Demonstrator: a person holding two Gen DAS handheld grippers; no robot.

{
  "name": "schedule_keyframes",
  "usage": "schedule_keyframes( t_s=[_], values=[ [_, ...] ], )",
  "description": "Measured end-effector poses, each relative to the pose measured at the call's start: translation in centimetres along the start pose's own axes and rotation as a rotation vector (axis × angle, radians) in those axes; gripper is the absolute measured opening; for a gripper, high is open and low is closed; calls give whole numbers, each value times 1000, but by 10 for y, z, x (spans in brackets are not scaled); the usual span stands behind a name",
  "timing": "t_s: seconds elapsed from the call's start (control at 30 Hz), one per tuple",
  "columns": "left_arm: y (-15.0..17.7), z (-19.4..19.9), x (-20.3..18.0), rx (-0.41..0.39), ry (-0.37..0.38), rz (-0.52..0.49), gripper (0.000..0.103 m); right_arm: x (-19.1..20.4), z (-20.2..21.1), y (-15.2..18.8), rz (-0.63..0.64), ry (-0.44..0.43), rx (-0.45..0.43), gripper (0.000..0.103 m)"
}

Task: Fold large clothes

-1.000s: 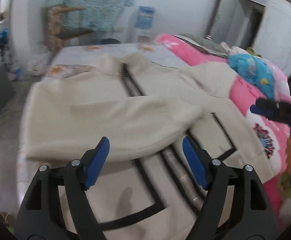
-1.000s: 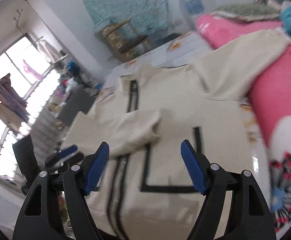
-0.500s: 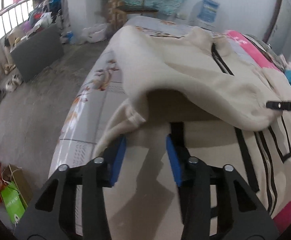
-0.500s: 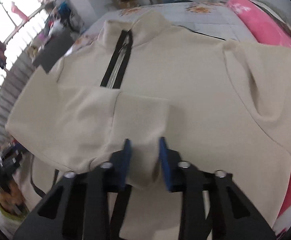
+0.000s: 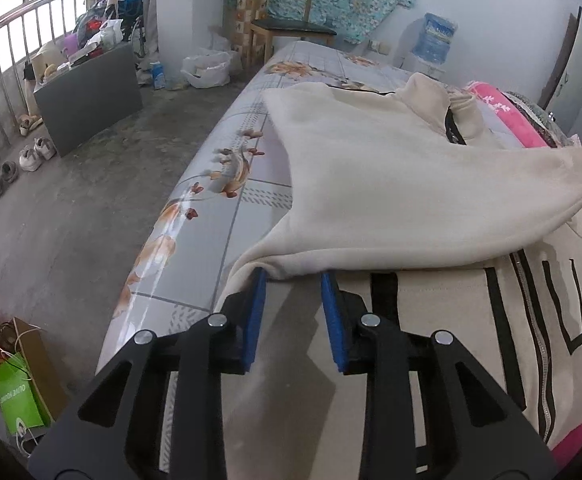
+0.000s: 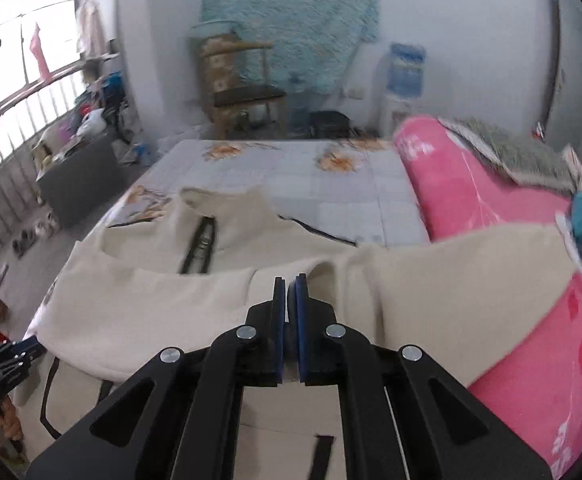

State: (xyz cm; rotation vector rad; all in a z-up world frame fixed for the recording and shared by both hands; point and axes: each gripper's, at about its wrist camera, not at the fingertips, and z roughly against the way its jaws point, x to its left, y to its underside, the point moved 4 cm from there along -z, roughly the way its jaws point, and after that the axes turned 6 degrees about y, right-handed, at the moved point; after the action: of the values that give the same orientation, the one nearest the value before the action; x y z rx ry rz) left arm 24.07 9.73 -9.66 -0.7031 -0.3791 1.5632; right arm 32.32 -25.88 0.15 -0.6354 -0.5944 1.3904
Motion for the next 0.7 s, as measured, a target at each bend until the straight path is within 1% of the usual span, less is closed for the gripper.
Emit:
schedule_keyframes(
  t_s=[0.03,0.1,0.13,0.17,0.23,0.3,0.33,0.37,0.4,0.53,0.6,0.63,0.67,0.7],
  values=[
    [1,0,0,-6,1,1,28,-3,-7,5,-9,-5,27,5],
    [1,0,0,-12,3,3,28,-11,-33,23,-12,22,110,5],
    [1,0,0,-13,2,2,28,-16,-48,35,-20,16,167,6],
    [1,0,-1,-14,1,1,28,-18,-57,40,-35,4,202,7],
    [1,-1,-2,-15,1,-5,28,-29,-71,47,-98,-29,244,10],
    [1,-1,-1,-17,5,-4,28,-34,-72,49,-116,-52,241,19],
    [1,-1,1,-19,8,-3,28,-34,-72,50,-121,-53,243,29],
    [1,-2,1,-22,8,-3,28,-36,-75,50,-123,-55,253,34],
    [2,-2,0,-25,6,-6,28,-37,-79,51,-118,-55,263,34],
    [3,-4,-4,-33,-22,-28,28,-32,-102,51,-82,-38,317,34],
    [4,-4,-5,-36,-37,-41,28,-32,-105,52,-78,-30,317,24],
    [4,-4,-6,-37,-41,-45,28,-32,-105,50,-69,-19,312,11],
    [4,-5,-7,-39,-47,-50,28,-30,-104,46,-54,-10,300,6],
    [3,-5,-6,-41,-50,-53,28,-29,-103,44,-51,-16,295,6]
  ],
)
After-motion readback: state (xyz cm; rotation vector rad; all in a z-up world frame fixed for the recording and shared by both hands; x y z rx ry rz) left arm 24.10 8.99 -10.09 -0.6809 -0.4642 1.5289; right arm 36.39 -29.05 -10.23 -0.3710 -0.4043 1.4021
